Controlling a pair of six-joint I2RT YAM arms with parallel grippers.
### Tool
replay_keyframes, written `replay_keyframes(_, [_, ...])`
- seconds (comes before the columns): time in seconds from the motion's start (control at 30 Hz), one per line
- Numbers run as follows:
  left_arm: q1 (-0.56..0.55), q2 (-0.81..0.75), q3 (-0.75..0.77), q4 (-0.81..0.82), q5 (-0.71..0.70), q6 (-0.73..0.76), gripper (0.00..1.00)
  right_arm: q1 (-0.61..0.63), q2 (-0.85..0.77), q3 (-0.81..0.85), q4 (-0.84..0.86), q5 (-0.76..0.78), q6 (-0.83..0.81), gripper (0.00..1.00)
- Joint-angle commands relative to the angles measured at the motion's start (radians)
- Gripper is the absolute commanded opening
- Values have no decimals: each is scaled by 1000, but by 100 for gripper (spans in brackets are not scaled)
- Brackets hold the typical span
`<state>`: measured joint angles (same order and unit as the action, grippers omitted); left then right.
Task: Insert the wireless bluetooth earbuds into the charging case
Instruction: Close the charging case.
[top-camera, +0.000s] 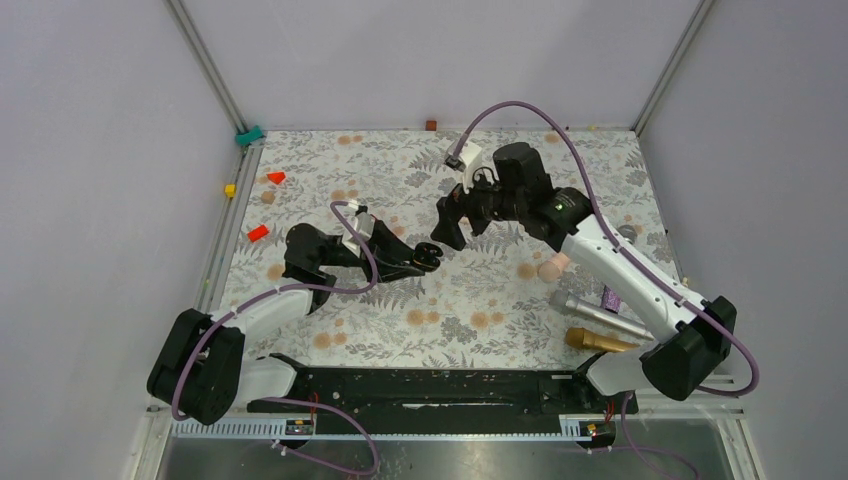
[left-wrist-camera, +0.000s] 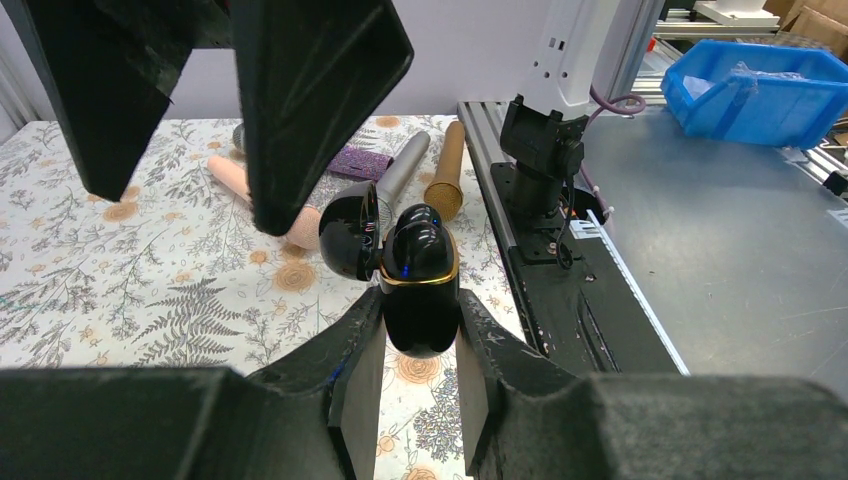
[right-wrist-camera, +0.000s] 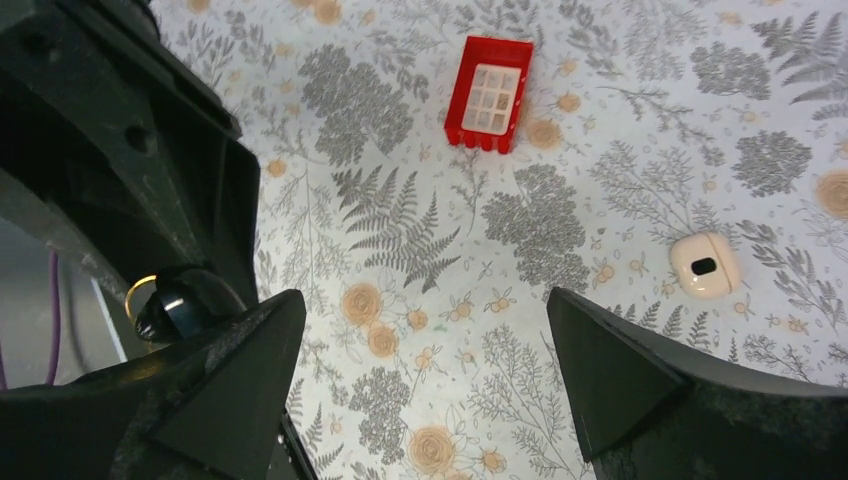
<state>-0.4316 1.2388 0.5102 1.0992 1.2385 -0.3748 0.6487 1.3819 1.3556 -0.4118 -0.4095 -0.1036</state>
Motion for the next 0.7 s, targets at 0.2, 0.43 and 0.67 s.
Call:
replay_keyframes(0.2, [-5,-19,35,-3,-22,38,0,-2,-56,70,-102,-317,-123,99])
replay_keyframes(0.43, [-5,-18,40,-13,-42,42,0,-10,-112,46,-76,-398,-125,99])
replay_keyframes(0.67, [-5,-15,43,-43,-47,53,0,-42,-114,-39,-1,-418,-141,99])
